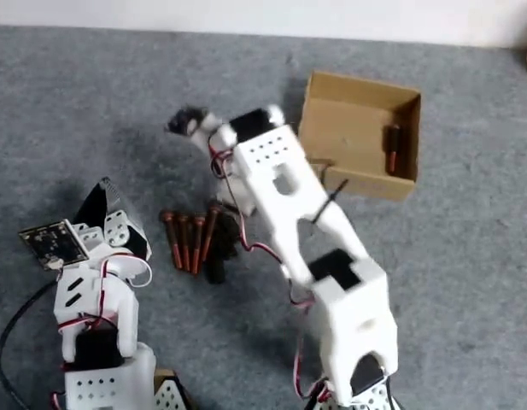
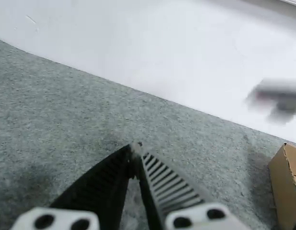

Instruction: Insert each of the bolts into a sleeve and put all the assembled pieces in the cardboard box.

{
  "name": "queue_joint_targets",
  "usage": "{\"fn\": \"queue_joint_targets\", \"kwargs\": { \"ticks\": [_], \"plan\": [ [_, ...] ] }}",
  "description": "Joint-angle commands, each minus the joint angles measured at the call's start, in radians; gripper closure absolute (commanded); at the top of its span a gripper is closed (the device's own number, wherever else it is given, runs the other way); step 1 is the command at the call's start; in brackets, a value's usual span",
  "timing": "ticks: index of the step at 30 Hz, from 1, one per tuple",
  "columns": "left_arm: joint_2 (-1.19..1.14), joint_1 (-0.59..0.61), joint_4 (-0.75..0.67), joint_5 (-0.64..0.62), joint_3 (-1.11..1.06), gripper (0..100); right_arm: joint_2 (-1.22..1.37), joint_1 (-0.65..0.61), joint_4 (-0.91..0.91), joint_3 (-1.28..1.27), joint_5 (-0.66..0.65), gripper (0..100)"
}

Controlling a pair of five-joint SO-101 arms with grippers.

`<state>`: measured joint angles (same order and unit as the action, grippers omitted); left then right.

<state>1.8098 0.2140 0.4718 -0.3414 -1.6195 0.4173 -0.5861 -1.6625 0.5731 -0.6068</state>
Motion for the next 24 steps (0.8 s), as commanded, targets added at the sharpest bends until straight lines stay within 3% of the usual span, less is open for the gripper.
{"fn": "queue_joint_targets", "kwargs": {
  "ticks": [1, 7, 12, 17, 21, 24],
  "plan": [
    [0.010, -0.024, 0.005, 0.005, 0.038, 99, -0.211, -0.010, -0.077, 0.093, 0.046, 99.3],
    [0.005, -0.120, -0.023, 0.000, 0.038, 99, -0.476, 0.016, -0.090, -0.059, 0.167, 99.3],
    [0.004, -0.202, 0.132, 0.005, 0.128, 99, -0.754, 0.077, -0.090, -0.278, 0.219, 99.3],
    [0.002, -0.223, 0.338, 0.005, 0.272, 99, -1.076, 0.166, -0.035, -0.688, 0.213, 99.3],
    [-0.018, -0.260, 0.351, 0.008, 0.303, 99, -1.422, 0.237, 0.127, -1.084, 0.212, 99.3],
    [-0.157, -0.259, 0.374, 0.046, 0.366, 99, -1.692, 0.252, 0.205, -1.348, 0.204, 99.4]
  ]
}}
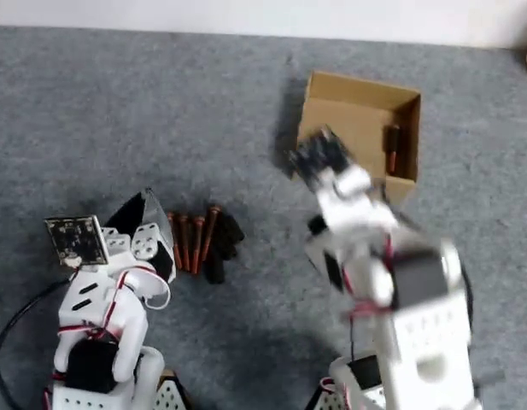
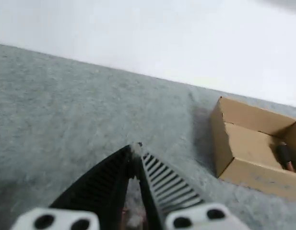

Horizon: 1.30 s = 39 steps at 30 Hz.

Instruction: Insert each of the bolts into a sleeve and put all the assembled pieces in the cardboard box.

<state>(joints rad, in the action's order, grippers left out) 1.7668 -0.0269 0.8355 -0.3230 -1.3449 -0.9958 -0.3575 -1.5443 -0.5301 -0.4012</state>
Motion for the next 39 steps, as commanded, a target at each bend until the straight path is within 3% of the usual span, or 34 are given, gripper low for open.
{"fn": "queue_joint_targets", "kwargs": {
  "ticks": [1, 6, 9, 12, 17, 29, 39],
  "plan": [
    [-0.188, -0.018, 0.011, 0.025, 0.116, 99, -0.352, 0.042, 0.094, -0.311, -0.028, 99.4],
    [-0.627, -0.016, 0.011, 0.023, 0.289, 99, -0.576, 0.107, 0.104, -0.357, -0.086, 99.4],
    [-0.854, -0.015, 0.011, 0.009, 0.375, 99, -0.575, 0.108, 0.107, -0.384, -0.084, 99.4],
    [-1.041, 0.001, 0.011, -0.106, 0.441, 99, -0.556, 0.105, 0.157, -0.415, -0.083, 99.4],
    [-1.264, 0.013, 0.006, -0.144, 0.532, 99, -0.552, 0.102, 0.332, -0.647, -0.026, 99.4],
    [-1.369, 0.013, 0.006, -0.138, 0.578, 99, -0.677, 0.102, 0.565, -0.970, 0.014, 99.4],
    [-1.374, 0.030, 0.006, -0.144, 0.493, 99, -0.799, 0.102, 0.579, -1.064, 0.006, 99.4]
  ]
}}
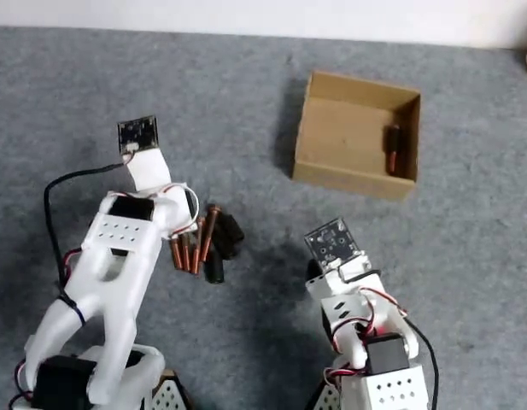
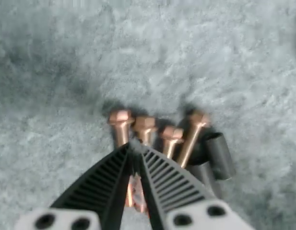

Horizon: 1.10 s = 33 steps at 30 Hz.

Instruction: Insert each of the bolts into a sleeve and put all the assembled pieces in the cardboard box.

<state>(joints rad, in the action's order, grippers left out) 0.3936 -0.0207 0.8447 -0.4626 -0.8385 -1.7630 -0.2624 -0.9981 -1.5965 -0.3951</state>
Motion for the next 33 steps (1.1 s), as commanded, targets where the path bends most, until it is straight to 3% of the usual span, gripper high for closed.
{"fn": "queue_joint_targets", "kwargs": {
  "ticks": [1, 10, 16, 21, 26, 33],
  "plan": [
    [-0.001, 0.027, -0.012, -0.005, -0.016, 99, -0.041, 0.007, 0.033, 0.002, 0.000, 99.4],
    [-0.004, 0.030, -0.012, 0.000, -0.019, 98, -0.071, 0.007, 0.047, -0.036, 0.000, 99.4],
    [-0.004, 0.031, -0.017, -0.006, -0.041, 84, -0.071, 0.007, 0.061, -0.036, 0.000, 99.4],
    [-0.004, 0.031, -0.017, -0.006, -0.041, 92, -0.071, 0.007, 0.061, -0.038, 0.000, 99.4],
    [-0.027, 0.044, -0.018, -0.006, -0.036, 92, -0.071, 0.007, 0.061, -0.038, 0.000, 99.4],
    [-0.263, 0.064, -0.011, -0.005, 0.102, 92, -0.071, 0.007, 0.061, -0.039, 0.000, 99.4]
  ]
}}
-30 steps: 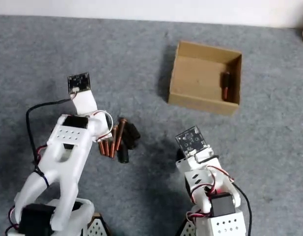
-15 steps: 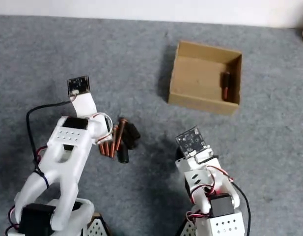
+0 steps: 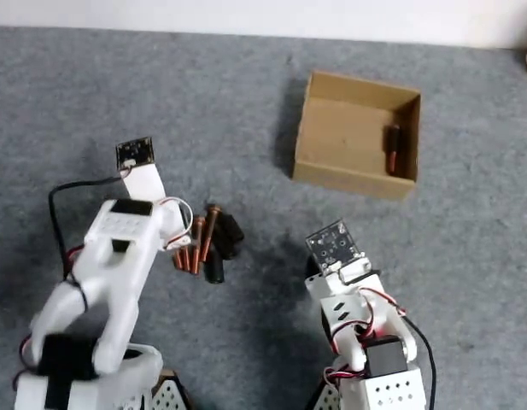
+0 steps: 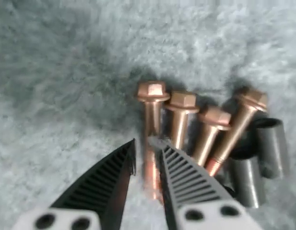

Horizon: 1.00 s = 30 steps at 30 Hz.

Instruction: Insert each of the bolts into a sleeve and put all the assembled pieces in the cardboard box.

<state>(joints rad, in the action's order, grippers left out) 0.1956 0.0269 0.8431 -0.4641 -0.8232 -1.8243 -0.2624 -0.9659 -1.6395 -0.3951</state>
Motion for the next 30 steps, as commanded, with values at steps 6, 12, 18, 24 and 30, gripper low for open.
{"fn": "queue_joint_targets", "kwargs": {
  "ticks": [6, 12, 18, 24, 30],
  "plan": [
    [-0.205, 0.012, 0.034, -0.003, 0.180, 92, -0.010, 0.007, 0.028, 0.004, 0.000, 99.4],
    [-0.265, 0.012, 0.034, -0.003, 0.211, 92, -0.010, 0.007, 0.028, 0.004, 0.000, 99.4],
    [-0.265, 0.019, 0.037, -0.005, 0.213, 94, -0.010, 0.007, 0.028, -0.002, -0.002, 99.4],
    [-0.263, 0.013, 0.199, -0.005, 0.303, 100, -0.010, 0.007, 0.062, -0.048, -0.026, 99.4],
    [-0.159, 0.010, 0.339, -0.003, 0.412, 100, -0.012, 0.007, 0.062, -0.048, -0.021, 99.4]
  ]
}}
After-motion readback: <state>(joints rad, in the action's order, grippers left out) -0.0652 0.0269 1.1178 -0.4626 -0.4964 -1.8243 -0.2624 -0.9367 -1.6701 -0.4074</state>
